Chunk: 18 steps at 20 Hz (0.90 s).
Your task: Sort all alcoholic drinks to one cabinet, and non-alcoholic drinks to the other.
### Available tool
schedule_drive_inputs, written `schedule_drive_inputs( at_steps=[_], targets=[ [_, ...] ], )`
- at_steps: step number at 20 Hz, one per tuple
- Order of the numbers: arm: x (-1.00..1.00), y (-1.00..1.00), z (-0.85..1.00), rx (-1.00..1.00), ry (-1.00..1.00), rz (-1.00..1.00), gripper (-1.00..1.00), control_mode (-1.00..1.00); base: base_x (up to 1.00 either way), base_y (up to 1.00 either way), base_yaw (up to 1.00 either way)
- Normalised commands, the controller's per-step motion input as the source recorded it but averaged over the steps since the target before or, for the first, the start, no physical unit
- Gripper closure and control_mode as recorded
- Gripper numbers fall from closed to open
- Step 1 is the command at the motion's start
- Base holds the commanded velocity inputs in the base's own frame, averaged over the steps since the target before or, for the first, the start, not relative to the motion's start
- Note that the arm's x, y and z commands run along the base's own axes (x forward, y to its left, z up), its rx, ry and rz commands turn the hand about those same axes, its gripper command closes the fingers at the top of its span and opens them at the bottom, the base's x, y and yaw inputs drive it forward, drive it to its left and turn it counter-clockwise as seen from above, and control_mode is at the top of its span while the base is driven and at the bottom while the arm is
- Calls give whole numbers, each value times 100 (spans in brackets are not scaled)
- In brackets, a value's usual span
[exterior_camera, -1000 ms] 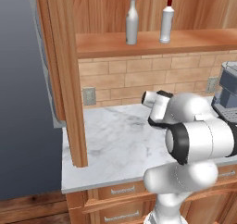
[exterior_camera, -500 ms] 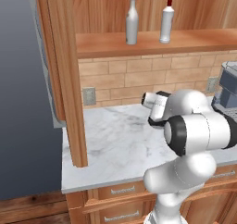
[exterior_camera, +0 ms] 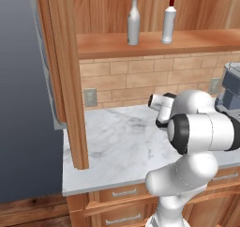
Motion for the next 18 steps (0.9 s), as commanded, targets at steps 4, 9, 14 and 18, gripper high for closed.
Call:
schedule_drive_inputs(
  at_steps=[4,9,14,18],
  targets=[
    [0,-17,-8,0,-4,0,-100,-100,0,0,0],
    [0,-14,-9,0,-2,0,-100,-100,0,0,0],
    [1,-12,-3,-3,-1,-2,-100,-100,0,0,0],
    [1,-10,-4,-8,0,-3,-100,-100,0,0,0]
  ],
)
